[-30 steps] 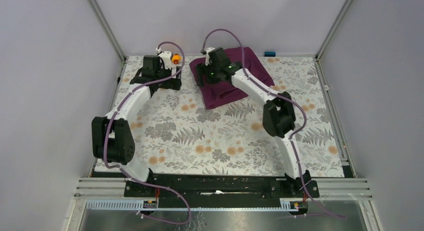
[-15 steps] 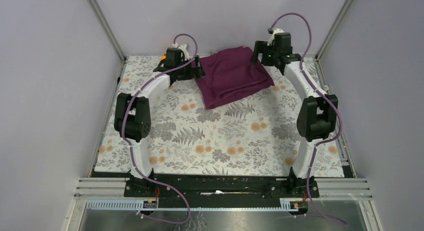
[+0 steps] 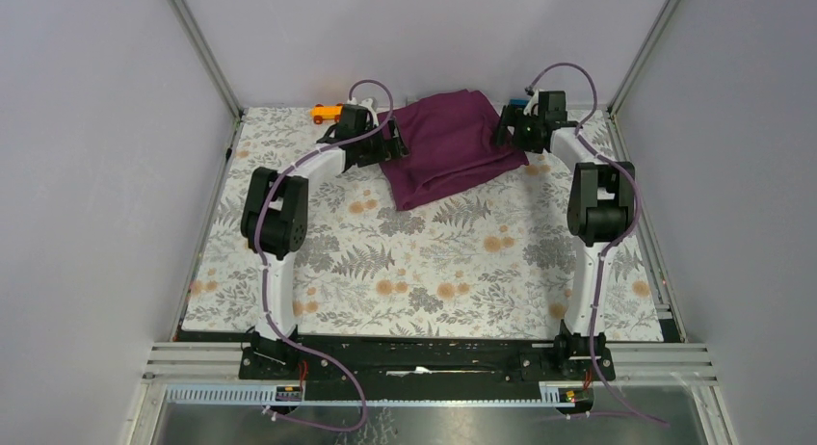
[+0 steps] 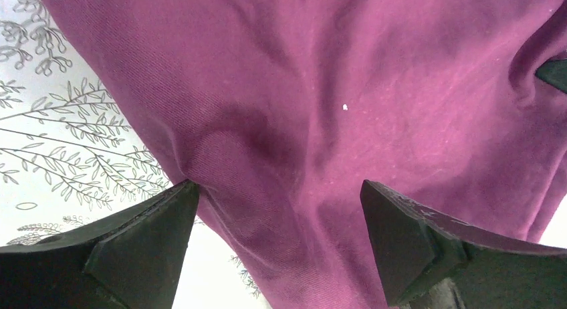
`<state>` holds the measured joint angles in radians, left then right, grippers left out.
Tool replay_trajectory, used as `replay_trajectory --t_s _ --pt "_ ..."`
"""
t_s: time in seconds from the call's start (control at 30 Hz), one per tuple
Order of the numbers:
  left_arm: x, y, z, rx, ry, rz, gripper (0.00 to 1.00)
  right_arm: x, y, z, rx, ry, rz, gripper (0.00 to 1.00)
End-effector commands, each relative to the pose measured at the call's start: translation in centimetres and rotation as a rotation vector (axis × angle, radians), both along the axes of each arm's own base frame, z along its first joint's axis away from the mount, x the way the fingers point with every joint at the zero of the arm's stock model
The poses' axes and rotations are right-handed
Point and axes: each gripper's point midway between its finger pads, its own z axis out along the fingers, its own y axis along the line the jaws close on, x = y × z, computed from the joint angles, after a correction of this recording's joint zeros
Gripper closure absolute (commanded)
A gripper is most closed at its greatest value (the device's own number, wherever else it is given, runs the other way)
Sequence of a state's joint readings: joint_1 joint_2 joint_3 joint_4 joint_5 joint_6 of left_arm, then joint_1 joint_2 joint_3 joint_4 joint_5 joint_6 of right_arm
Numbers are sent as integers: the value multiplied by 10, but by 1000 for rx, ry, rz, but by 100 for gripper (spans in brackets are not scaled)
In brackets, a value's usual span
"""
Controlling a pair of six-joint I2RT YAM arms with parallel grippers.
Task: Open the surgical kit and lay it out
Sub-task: Move the surgical kit at the center of the board.
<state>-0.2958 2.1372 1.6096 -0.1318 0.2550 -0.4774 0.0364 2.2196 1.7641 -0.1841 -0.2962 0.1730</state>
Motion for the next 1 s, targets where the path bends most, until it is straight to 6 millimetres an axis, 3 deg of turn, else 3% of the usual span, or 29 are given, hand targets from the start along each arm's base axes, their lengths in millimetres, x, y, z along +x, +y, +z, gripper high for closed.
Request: replay_trajectory --t_s 0.0,0.1,0.27,0.53,0.77,0.97 --pt "12 -13 17 -54 -48 -20 1 6 20 3 128 -5 86 1" --pt "6 -15 10 -56 -31 -42 2 -4 30 -2 185 17 124 3" --pt "-15 -10 -6 -23 -2 -94 16 -41 43 3 267 28 160 6" --pt "-32 17 -2 88 -25 -135 25 -97 55 19 358 9 188 8" --pt "-28 29 1 79 -23 -125 25 -95 55 25 355 8 177 8" --pt "-29 32 -6 65 3 -140 25 -109 63 23 371 14 190 10"
